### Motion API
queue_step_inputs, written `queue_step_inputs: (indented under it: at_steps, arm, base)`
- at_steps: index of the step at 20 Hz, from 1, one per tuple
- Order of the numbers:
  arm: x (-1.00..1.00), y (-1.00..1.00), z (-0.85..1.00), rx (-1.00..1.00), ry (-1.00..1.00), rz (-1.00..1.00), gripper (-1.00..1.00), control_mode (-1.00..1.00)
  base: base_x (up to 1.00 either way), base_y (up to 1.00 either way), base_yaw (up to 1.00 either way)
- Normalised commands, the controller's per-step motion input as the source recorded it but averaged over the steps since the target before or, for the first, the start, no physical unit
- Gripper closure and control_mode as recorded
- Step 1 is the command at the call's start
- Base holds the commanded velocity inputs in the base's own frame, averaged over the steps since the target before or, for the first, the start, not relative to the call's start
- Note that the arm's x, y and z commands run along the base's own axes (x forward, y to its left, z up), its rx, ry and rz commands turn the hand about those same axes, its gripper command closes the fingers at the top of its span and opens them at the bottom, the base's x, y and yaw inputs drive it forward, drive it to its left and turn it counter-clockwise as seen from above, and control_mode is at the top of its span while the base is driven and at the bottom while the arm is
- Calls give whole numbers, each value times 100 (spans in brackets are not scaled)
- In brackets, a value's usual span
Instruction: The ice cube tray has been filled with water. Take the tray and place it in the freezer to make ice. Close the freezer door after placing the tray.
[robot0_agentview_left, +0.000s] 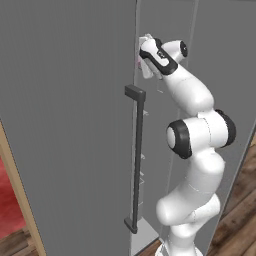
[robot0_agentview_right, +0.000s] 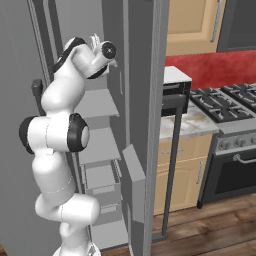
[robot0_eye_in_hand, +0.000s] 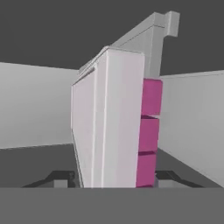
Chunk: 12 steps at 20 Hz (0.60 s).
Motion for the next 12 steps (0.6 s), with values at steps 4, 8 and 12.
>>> queue_step_inputs:
  at_steps: [4,8,12]
  arm:
    - [14,22,0,-1,4,0,-100,-100]
    - [-18,35,0,-5,0,0,-100,-100]
    - [-100,6,-25,-8,0,0,-100,-100]
  base:
    - [0,0,0]
    - [0,0,0]
    - [0,0,0]
